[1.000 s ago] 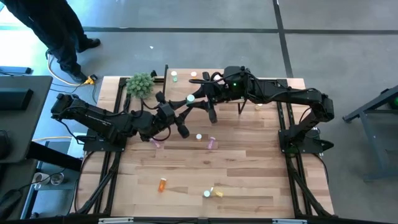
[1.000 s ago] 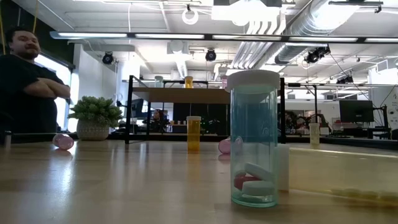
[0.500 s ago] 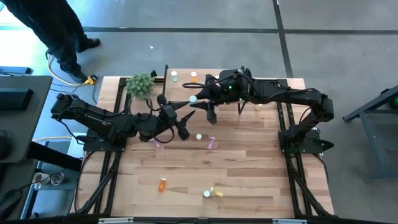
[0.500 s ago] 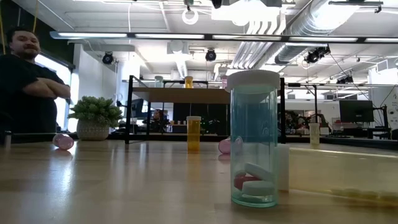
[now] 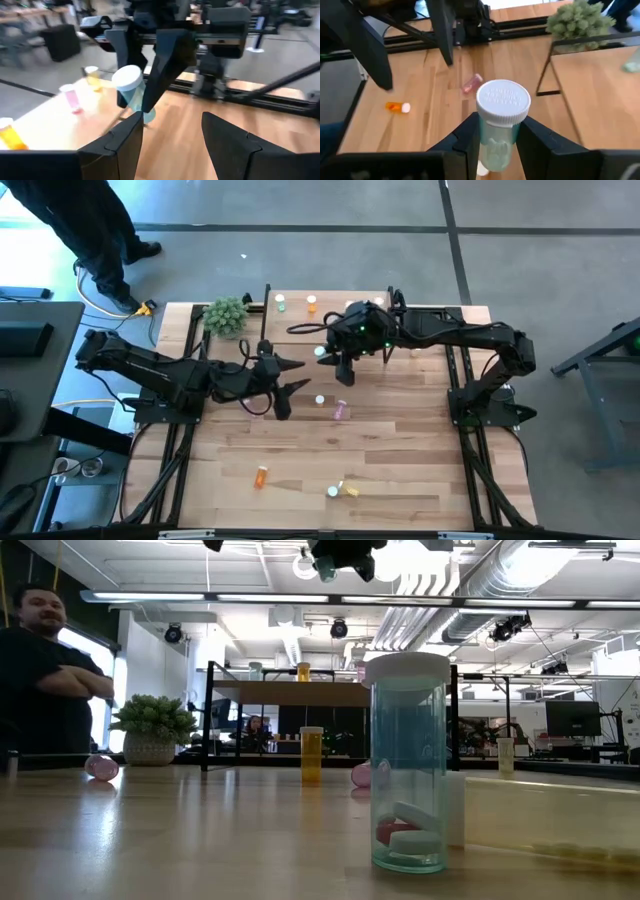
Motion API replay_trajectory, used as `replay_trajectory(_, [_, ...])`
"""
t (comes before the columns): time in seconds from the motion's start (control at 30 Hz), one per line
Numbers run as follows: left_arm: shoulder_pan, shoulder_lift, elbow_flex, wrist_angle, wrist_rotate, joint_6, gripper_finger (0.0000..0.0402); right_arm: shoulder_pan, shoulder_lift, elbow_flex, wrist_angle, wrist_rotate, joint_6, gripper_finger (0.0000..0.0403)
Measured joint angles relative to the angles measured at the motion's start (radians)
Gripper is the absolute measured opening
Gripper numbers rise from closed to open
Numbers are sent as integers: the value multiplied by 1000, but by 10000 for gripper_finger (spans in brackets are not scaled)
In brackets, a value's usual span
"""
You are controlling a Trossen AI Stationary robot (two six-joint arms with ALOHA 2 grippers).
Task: Pick and place medicine bottles onto shelf by color
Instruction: Put the top blue pill bottle on the shelf aligned with the blue pill bottle
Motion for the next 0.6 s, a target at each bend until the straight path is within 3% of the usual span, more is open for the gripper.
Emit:
replay_trajectory(0.33, [69, -34, -1, -144, 198, -109, 193, 69, 46, 0, -55, -12, 79, 99])
replay_trajectory(0.6, [148, -35, 0, -179, 423, -177, 193, 120, 96, 0, -54, -13, 116, 99])
